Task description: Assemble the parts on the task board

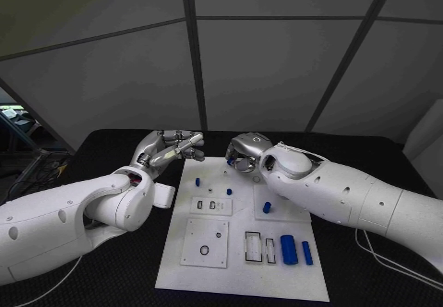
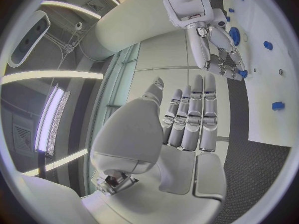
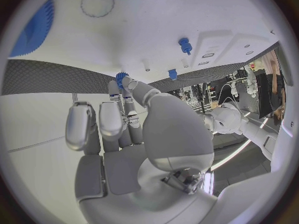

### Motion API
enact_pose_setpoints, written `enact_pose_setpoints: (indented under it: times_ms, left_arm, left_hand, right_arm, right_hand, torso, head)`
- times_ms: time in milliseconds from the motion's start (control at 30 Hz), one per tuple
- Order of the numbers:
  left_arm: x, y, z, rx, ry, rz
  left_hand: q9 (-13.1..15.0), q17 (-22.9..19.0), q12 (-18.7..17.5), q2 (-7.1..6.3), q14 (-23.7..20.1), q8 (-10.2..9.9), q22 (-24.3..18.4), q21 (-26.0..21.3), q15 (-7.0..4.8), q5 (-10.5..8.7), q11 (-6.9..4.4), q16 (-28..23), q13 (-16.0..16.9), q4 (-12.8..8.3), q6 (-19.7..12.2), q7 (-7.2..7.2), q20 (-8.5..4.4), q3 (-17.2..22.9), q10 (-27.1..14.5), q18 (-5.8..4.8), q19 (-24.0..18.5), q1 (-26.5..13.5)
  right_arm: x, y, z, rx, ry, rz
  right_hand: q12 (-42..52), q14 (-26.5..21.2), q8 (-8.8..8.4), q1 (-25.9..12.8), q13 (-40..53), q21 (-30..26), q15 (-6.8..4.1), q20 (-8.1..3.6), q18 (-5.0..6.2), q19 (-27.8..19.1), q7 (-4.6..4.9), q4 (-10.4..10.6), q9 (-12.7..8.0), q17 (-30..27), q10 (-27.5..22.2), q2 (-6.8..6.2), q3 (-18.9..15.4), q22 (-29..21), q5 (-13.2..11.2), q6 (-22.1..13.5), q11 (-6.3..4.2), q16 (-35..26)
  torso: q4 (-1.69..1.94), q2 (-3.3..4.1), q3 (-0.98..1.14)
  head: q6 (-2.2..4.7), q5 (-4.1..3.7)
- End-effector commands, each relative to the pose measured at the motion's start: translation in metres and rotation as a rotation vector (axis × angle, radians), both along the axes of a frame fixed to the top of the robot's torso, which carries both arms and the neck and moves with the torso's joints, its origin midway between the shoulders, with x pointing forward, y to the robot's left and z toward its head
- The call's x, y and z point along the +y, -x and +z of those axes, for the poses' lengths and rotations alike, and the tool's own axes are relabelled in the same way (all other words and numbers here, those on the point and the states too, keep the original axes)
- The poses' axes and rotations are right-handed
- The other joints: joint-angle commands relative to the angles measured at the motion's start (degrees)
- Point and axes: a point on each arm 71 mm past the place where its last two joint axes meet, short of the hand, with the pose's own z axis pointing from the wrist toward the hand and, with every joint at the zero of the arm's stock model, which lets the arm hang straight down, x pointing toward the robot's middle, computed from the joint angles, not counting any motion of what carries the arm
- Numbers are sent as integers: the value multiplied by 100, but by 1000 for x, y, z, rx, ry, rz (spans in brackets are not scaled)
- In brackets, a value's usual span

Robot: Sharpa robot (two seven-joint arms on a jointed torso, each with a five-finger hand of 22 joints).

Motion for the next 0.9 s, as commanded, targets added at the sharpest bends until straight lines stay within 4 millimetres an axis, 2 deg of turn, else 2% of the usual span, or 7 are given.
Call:
enact_pose_setpoints:
  times_ms: [33,333,633,767,900]
  left_arm:
    - [-2,0,2,-9,0,-19]
    - [-3,0,2,-9,0,-21]
    - [-3,-1,3,-9,-1,-19]
    - [-3,-1,3,-9,-1,-20]
    - [-3,-2,3,-9,-1,-19]
  left_hand:
    - [-5,5,-37,31,-52,-35,-1,8,4,-5,34,-23,0,-5,17,40,3,-32,-2,-83,-43,-33]
    - [-5,5,-37,31,-52,-35,-1,8,4,-5,34,-23,0,-5,17,40,3,-32,-2,-83,-43,-33]
    - [-6,14,-51,36,-55,-47,-2,7,8,-6,39,-36,0,-1,12,47,7,-39,-9,-83,-50,-43]
    - [-6,16,-54,37,-56,-50,-2,7,9,-6,41,-38,0,-1,10,49,8,-41,-11,-83,-52,-44]
    - [-7,20,-61,37,-57,-57,-3,6,12,-7,43,-44,0,-1,6,52,10,-45,-16,-82,-55,-48]
  right_arm:
    - [-1,-2,-4,27,31,-3]
    - [4,-1,-5,37,36,8]
    - [4,-2,-5,41,38,7]
    - [3,-3,-5,40,34,4]
    - [4,-2,-5,42,27,9]
  right_hand:
    - [-28,86,-12,-23,5,27,13,14,-114,27,52,22,6,-3,-25,-45,11,4,17,-5,11,31]
    - [-74,79,-37,-44,0,25,24,25,-111,12,57,40,8,-8,-66,-58,9,-4,5,-27,24,39]
    - [-199,62,-112,-84,-38,11,68,61,-101,-35,90,78,5,-36,-251,-95,24,-42,-12,-110,78,49]
    - [-223,1,-232,-148,-146,-77,156,131,-60,-193,147,109,-49,-224,-695,-190,73,-231,-34,-381,179,-48]
    - [-215,-64,-233,-177,-185,-177,207,192,-15,-350,117,118,-116,-445,-1014,-295,97,-428,-47,-686,242,-173]
  torso:
    - [0,5,-1]
    - [3,8,-5]
    - [-11,6,-5]
    - [-6,8,-7]
    - [-5,10,-9]
  head:
    - [-15,21]
    - [-28,42]
    - [-15,62]
    - [-10,53]
    - [-16,60]
